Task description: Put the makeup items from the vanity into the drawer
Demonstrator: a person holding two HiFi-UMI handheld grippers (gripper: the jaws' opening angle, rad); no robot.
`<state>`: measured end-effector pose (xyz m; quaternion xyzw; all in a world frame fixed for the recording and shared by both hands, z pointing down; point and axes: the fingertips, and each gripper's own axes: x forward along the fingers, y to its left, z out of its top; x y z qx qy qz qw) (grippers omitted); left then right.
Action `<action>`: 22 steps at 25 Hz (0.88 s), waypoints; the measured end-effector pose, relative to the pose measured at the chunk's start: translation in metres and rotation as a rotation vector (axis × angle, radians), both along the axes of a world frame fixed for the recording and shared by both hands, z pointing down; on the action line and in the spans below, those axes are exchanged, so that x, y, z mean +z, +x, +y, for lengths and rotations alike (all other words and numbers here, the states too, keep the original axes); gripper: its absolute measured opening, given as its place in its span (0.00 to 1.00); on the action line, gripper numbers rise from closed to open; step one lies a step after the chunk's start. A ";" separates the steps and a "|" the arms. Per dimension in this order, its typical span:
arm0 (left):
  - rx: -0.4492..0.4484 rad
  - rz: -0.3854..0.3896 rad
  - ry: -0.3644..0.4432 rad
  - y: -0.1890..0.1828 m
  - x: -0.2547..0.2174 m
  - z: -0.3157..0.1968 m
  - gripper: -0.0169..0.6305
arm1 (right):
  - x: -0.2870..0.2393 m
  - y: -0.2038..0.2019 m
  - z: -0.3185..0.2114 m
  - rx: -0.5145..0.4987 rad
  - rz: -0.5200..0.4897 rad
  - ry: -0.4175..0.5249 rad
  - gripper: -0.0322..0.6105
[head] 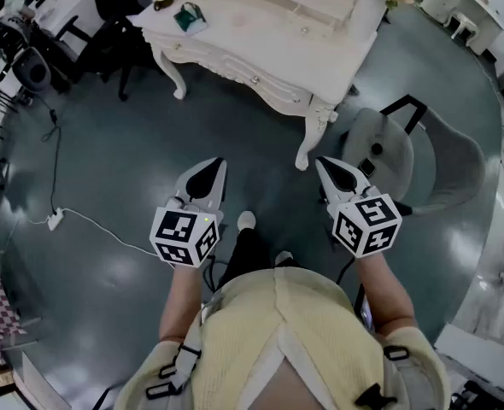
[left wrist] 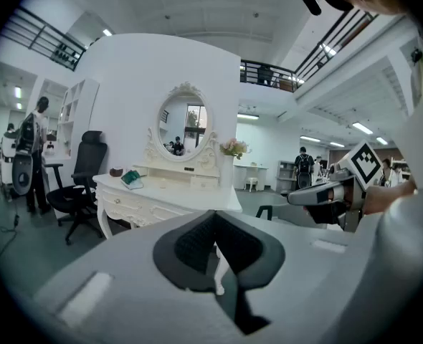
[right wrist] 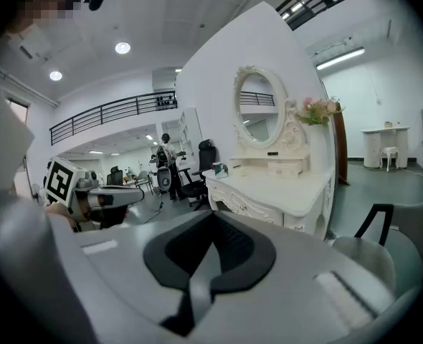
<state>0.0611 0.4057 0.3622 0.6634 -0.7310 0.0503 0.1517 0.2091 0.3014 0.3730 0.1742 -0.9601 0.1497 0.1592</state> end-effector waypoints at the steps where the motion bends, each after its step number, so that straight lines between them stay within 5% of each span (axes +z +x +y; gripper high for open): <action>1: -0.007 0.017 0.005 -0.006 0.001 -0.002 0.02 | 0.000 -0.004 -0.002 0.002 -0.004 -0.005 0.05; 22: 0.013 0.065 0.018 -0.137 0.026 -0.057 0.03 | 0.021 -0.160 -0.048 -0.048 0.025 -0.025 0.05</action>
